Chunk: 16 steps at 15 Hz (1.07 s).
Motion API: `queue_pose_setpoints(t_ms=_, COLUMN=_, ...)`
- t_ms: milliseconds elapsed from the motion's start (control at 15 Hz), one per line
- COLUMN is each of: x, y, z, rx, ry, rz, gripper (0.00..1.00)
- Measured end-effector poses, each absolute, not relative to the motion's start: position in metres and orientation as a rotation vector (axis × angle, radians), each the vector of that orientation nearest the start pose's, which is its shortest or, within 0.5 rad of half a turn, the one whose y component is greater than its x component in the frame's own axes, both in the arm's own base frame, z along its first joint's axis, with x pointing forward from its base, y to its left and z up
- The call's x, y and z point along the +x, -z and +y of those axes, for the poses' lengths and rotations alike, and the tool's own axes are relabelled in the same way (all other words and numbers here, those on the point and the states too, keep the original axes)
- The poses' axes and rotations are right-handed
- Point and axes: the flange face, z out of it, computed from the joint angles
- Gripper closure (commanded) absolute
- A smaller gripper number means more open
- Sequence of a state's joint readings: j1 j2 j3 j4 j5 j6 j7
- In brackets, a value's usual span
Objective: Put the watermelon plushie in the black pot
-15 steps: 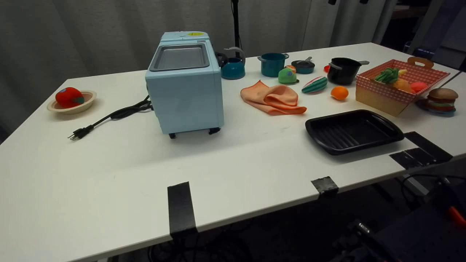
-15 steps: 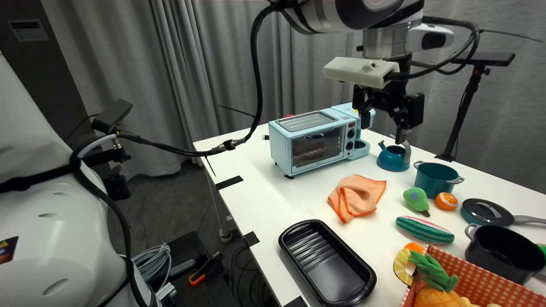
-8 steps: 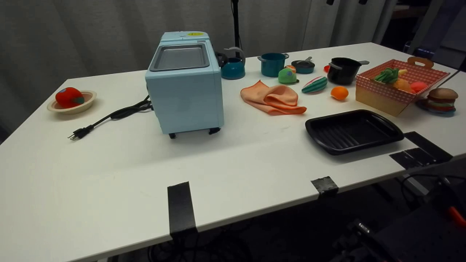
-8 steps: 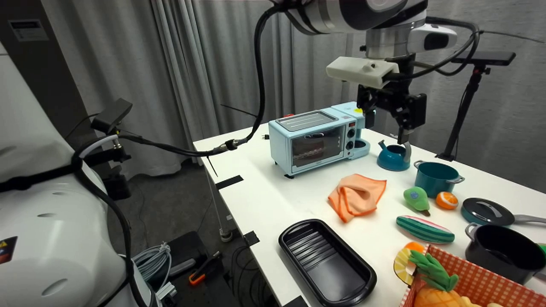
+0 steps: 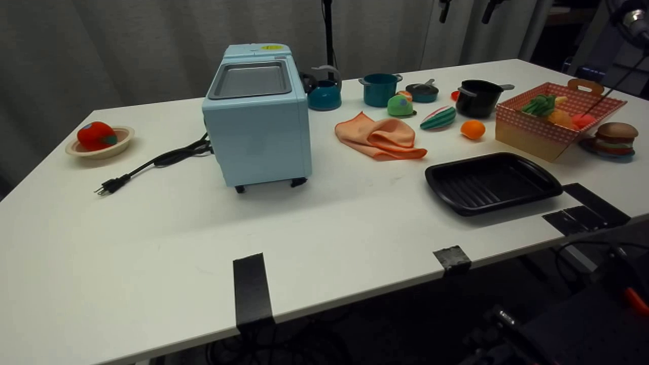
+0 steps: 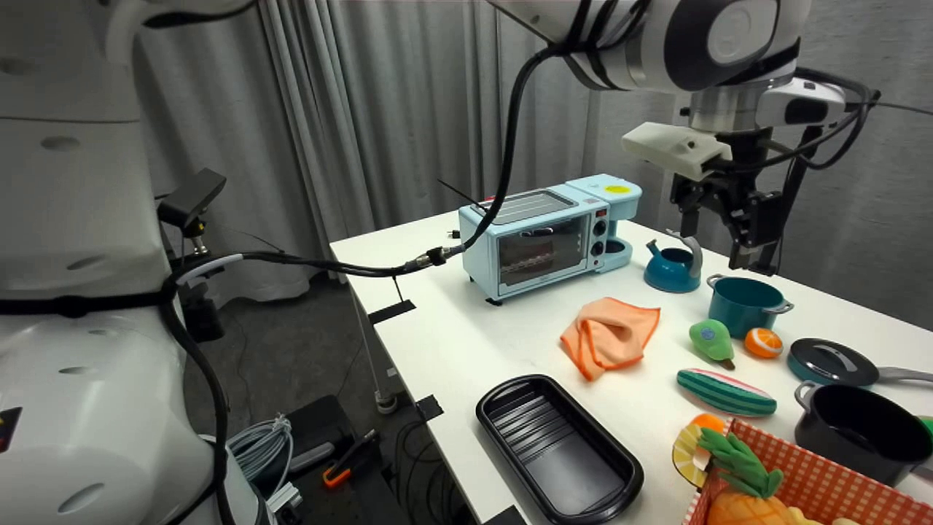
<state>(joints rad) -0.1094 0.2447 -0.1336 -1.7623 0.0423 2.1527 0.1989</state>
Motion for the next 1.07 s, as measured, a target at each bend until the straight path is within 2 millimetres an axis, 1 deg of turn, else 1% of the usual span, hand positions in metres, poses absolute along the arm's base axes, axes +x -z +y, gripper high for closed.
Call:
queue_pose_setpoints(t_ms=267, x=0.667, y=-0.399, z=-0.15, rx=-3.043, ry=0.19, rz=0.797, gripper=0.0)
queue_pose_setpoints(t_ms=467, x=0.691, y=-0.361, z=-0.149, rx=-3.042, ry=0.115, rz=0.859, gripper=0.0)
queue_pose_setpoints(t_ms=733, x=0.71, y=-0.312, z=-0.145, rx=-3.042, ry=-0.023, rz=0.933, gripper=0.0)
queue_pose_setpoints(t_ms=1067, x=0.721, y=-0.263, z=-0.145, rx=-3.039, ry=-0.171, rz=1.017, gripper=0.0)
